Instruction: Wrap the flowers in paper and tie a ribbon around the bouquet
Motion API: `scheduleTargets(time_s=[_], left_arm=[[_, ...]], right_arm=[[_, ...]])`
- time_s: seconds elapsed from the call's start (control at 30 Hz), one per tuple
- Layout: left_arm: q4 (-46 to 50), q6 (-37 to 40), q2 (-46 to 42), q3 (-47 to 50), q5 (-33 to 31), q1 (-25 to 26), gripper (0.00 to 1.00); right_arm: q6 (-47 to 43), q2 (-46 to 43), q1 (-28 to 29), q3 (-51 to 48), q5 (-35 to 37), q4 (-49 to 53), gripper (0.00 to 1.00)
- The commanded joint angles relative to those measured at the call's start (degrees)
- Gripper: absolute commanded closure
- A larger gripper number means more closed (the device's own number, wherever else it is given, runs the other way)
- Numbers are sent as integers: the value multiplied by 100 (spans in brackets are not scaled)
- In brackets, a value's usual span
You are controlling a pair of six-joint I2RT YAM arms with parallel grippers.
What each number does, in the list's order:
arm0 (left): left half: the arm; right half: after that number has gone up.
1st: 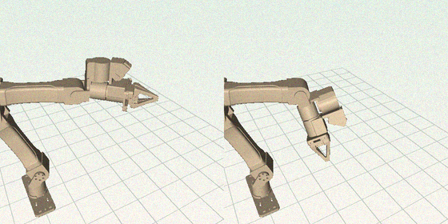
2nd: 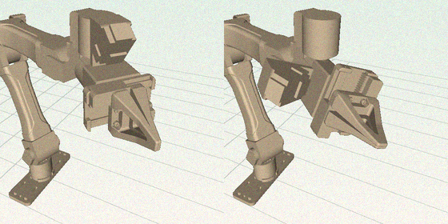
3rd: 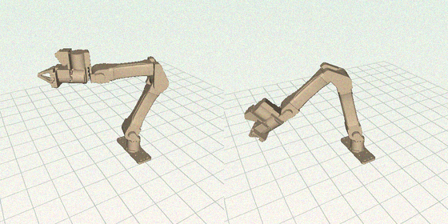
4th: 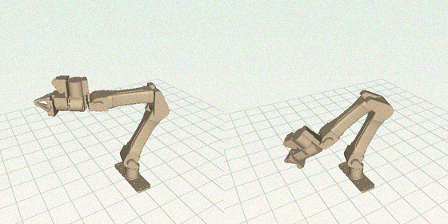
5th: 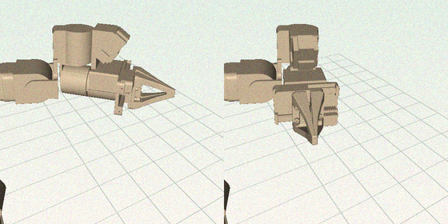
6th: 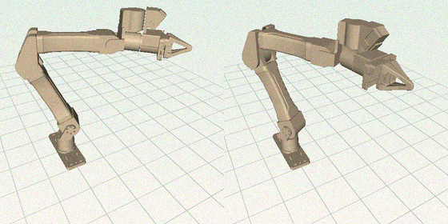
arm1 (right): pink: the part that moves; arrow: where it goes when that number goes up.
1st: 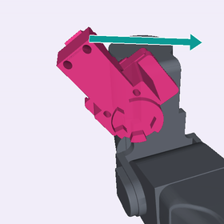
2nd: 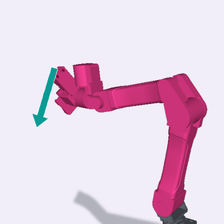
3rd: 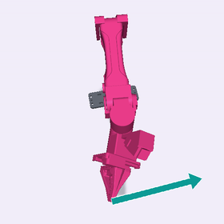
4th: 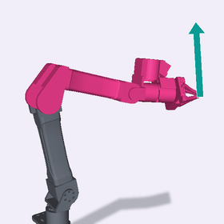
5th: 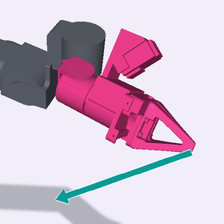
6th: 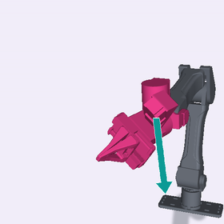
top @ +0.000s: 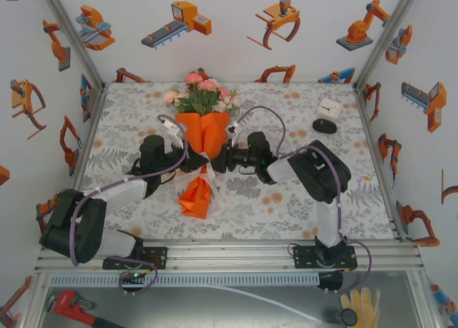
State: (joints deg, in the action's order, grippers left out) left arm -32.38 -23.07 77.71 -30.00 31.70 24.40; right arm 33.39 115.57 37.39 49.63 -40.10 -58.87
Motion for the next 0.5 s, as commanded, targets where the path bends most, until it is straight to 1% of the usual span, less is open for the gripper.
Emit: scheduleTargets(time_s=[0.0, 0.07, 0.17, 0.3, 0.47], left_arm=[[67, 165, -228, -153, 1, 24, 100], [122, 182, -284, -155, -6, 27, 100], [156, 198, -322, -177, -12, 29, 100], [179, 199, -340, -182, -9, 29, 100], [268, 232, -373, -189, -17, 29, 100]], right_arm=[[-464, 78, 114, -82, 173, -763, 56], [-594, 88, 186, -166, 240, -932, 56], [-649, 185, 310, -269, 371, -1371, 53], [-507, 406, 338, -303, 719, -2059, 54], [-403, 325, 375, -164, 529, -2064, 55]])
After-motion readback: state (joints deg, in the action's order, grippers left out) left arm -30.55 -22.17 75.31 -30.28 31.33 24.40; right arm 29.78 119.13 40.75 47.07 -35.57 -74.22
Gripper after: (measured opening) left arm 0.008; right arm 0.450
